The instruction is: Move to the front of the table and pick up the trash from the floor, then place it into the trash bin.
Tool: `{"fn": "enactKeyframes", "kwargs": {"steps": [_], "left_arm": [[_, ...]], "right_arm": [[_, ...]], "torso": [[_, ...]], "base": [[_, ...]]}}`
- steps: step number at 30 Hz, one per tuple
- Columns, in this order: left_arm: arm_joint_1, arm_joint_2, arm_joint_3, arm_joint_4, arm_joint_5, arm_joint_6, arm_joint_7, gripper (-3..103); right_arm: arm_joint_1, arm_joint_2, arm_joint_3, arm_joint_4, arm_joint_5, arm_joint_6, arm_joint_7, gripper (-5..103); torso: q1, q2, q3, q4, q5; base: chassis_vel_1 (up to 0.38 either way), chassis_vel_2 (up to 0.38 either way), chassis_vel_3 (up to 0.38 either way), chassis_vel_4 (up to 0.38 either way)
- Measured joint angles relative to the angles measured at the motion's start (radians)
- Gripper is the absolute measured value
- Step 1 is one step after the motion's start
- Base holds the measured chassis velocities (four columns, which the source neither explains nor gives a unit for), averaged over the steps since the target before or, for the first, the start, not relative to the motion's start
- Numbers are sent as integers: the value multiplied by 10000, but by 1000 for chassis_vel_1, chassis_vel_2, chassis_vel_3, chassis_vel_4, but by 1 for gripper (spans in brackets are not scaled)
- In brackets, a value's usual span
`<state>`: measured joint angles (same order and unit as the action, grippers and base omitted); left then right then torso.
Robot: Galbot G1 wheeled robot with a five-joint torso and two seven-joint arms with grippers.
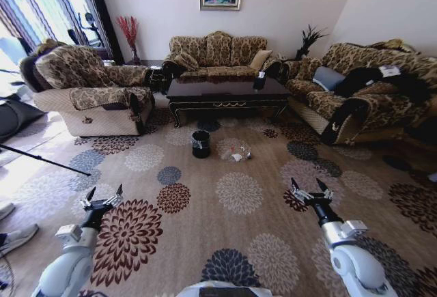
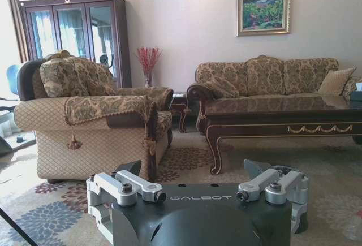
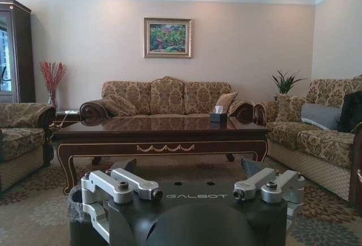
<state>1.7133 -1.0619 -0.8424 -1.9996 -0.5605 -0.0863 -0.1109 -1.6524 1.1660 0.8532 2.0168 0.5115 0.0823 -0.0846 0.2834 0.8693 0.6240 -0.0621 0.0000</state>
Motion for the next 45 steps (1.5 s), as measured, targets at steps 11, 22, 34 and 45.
{"fn": "enactKeyframes", "kwargs": {"steps": [11, 22, 34, 45], "left_arm": [[18, -60, 23, 58, 59, -93, -238, 100], [19, -61, 19, 57, -53, -110, -228, 100], [219, -162, 49, 135, 29, -248, -176, 100], [236, -194, 16, 102, 75, -202, -178, 100]], "right_arm": [[-37, 53, -27, 12, -49, 6, -36, 100], [-18, 2, -41, -20, -49, 6, -33, 100], [-166, 35, -21, 143, -75, 6, -31, 100], [-227, 297, -76, 149, -116, 42, -37, 100]], "torso": [[-190, -453, -265, -1, 0], [-363, -835, -475, -2, 0], [-593, -1372, -784, 0, 0], [-803, -1855, -1057, -1, 0]], "base": [[0, 0, 0, 0], [0, 0, 0, 0], [0, 0, 0, 0], [0, 0, 0, 0]]}}
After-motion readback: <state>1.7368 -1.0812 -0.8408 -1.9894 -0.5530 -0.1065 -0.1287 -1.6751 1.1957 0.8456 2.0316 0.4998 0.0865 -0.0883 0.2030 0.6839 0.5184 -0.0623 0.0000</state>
